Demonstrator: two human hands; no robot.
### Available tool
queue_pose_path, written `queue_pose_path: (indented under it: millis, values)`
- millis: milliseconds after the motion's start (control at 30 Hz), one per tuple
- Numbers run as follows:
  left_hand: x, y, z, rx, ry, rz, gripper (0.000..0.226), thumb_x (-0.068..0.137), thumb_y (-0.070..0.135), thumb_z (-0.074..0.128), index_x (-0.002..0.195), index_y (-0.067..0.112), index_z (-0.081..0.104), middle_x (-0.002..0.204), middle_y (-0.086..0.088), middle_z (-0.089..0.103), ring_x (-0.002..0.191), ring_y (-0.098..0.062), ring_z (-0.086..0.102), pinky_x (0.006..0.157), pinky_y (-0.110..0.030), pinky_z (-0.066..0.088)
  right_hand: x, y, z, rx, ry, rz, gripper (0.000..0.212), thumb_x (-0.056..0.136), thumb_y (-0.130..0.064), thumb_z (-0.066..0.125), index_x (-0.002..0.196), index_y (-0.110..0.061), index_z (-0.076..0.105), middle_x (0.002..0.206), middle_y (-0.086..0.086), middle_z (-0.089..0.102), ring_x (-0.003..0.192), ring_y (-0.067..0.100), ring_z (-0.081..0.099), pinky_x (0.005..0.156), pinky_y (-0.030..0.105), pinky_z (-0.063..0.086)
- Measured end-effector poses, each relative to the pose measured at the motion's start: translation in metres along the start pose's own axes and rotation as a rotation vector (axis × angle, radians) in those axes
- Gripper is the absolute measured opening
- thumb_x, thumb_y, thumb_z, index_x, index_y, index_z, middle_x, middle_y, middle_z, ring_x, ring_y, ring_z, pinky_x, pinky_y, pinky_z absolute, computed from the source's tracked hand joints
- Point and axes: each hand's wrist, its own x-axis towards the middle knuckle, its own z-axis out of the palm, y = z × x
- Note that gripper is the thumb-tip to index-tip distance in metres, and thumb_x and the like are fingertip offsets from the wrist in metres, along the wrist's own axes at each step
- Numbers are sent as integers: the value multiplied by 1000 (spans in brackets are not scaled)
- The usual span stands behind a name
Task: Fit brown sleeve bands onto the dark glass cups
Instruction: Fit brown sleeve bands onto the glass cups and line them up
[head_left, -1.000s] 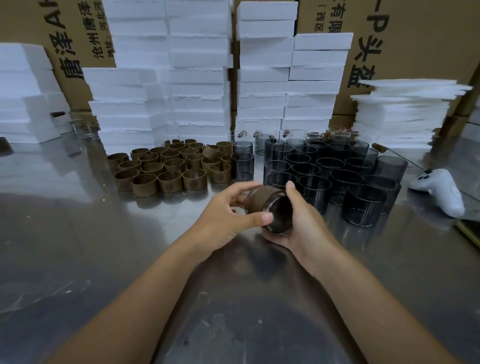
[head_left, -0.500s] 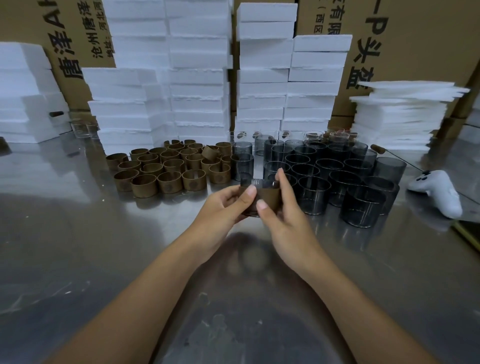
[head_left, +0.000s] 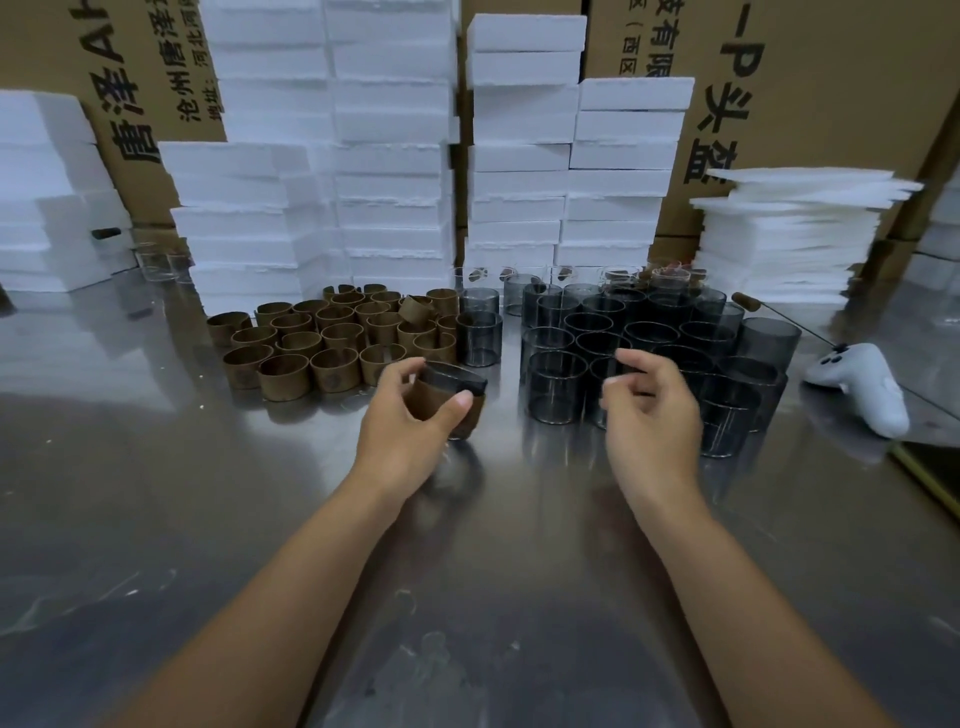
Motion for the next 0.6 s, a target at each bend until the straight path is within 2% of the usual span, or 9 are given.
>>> queue_pose_path:
  millis: [67,100,267,300,400,467,600]
  values:
    - [3,-1,-5,71,35,39,58,85,22,70,135,31,41,117,1,55,103,-13,52,89,-24,43,3,4,-4,-54,81,-3,30,92,-3,50,114,-22,58,80,-6,53,63,5,50,60,14,42]
    - [4,-1,-7,104,54,49,59,85,20,69,135,32,41,120,-1,54,106,-15,51,92,-28,41,4,5,-5,-89,88,0,32,91,-2,50,116,-22,58,80,-4,52,65,8,49,65,19,42]
    - [10,-11,-16,59,213,-20,51,81,17,75,121,27,45,112,1,58,103,-17,56,84,-28,42,5,12,-6,-224,-6,41,43,91,-2,50,128,-22,53,86,6,55,81,20,54,83,37,48]
    - [10,-12,-17,47,228,-40,50,80,17,75,118,26,44,110,2,57,100,-17,55,83,-28,42,4,13,-6,-256,-20,35,45,91,-2,50,132,-22,52,89,8,55,85,22,54,83,37,48]
    - [11,-15,-20,36,248,-79,52,80,16,76,115,25,39,108,2,54,96,-15,52,80,-27,39,4,17,-7,-400,-72,20,55,92,-8,52,143,-23,40,102,5,49,80,12,47,72,24,36]
    - [12,-16,-20,52,243,-81,55,80,15,75,122,21,40,112,0,54,97,-15,50,82,-26,38,3,19,-8,-463,-99,36,58,93,-12,54,146,-23,36,110,1,42,81,12,44,75,25,34]
    - [11,-16,-21,90,224,-86,57,83,14,72,130,18,38,127,-6,56,99,-12,47,84,-25,38,2,22,-9,-493,-59,2,44,91,-12,57,132,-24,49,112,-2,31,93,18,48,75,29,41]
